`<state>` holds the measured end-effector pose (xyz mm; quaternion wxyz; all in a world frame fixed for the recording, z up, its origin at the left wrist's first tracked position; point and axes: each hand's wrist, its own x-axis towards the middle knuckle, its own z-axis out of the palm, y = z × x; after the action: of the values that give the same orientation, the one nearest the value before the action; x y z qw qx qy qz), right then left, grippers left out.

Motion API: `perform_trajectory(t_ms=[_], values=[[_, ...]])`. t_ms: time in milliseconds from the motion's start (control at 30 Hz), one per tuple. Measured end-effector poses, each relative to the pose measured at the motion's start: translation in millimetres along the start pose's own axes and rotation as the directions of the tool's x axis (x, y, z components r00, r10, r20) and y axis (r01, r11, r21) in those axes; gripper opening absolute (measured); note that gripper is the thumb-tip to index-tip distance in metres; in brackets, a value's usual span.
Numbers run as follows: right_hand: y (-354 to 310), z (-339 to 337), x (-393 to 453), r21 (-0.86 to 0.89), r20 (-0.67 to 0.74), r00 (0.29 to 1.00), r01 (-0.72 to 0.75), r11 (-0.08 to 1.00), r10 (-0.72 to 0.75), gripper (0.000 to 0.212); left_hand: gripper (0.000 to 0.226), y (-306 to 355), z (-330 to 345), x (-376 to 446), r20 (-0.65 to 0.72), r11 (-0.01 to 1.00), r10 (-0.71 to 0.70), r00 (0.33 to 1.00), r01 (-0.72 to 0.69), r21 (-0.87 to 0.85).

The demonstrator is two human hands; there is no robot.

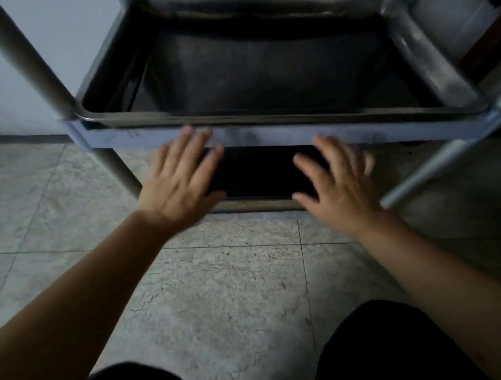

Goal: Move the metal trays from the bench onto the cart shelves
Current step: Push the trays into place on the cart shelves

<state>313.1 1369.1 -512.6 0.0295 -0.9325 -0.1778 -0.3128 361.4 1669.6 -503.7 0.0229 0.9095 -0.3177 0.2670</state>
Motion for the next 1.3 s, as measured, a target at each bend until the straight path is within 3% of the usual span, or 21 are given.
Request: perform_trajectory(t_ms=[67, 100, 167, 233, 333, 400, 467, 533, 800, 1033, 1300], values=[[-5, 32, -26, 0.075, 0.163, 0.98, 0.101, 0.992, -0.112, 0.06, 0.088, 12, 34, -25, 0.205, 0.996, 0.088, 0.975, -0.079, -0.053], [-3, 52, -34, 0.115, 0.303, 0.949, 0.051, 0.992, -0.085, 0.061, 0.094, 16, 54, -34, 0.34, 0.995, 0.087, 0.936, -0.062, -0.083], [5, 91, -42, 0.098, 0.589, 0.806, -0.146, 0.984, 0.061, 0.072, 0.102, 18, 97, -40, 0.568, 0.993, 0.023, 0.823, 0.047, -0.108], [20, 133, -45, -0.014, 0.716, 0.677, -0.227, 0.974, 0.168, 0.086, 0.106, 14, 141, -39, 0.663, 0.991, -0.041, 0.748, 0.116, -0.069], [33, 192, -52, -0.138, 0.771, 0.577, -0.261, 0.955, 0.269, 0.101, 0.108, 6, 198, -33, 0.719, 0.986, -0.096, 0.688, 0.163, -0.024], [29, 218, -62, -0.169, 0.751, 0.595, -0.246, 0.954, 0.286, 0.088, 0.098, 3, 221, -35, 0.741, 0.981, -0.114, 0.662, 0.192, -0.021], [26, 231, -74, -0.193, 0.678, 0.674, -0.223, 0.955, 0.294, 0.071, 0.077, 1, 236, -42, 0.691, 0.985, -0.109, 0.714, 0.173, -0.024], [25, 233, -78, -0.212, 0.639, 0.709, -0.209, 0.955, 0.297, 0.066, 0.069, 1, 239, -46, 0.655, 0.986, -0.109, 0.747, 0.165, -0.024], [4, 226, -81, -0.177, 0.608, 0.739, -0.23, 0.957, 0.291, 0.044, 0.06, 12, 222, -57, 0.604, 0.96, -0.249, 0.757, 0.277, 0.049], [-7, 220, -79, -0.241, 0.607, 0.736, -0.189, 0.952, 0.299, 0.034, 0.046, 12, 220, -68, 0.482, 0.977, -0.156, 0.862, 0.206, -0.052], [-7, 221, -82, -0.245, 0.576, 0.757, -0.201, 0.949, 0.309, 0.036, 0.043, 15, 222, -71, 0.465, 0.974, -0.194, 0.864, 0.227, -0.014]])
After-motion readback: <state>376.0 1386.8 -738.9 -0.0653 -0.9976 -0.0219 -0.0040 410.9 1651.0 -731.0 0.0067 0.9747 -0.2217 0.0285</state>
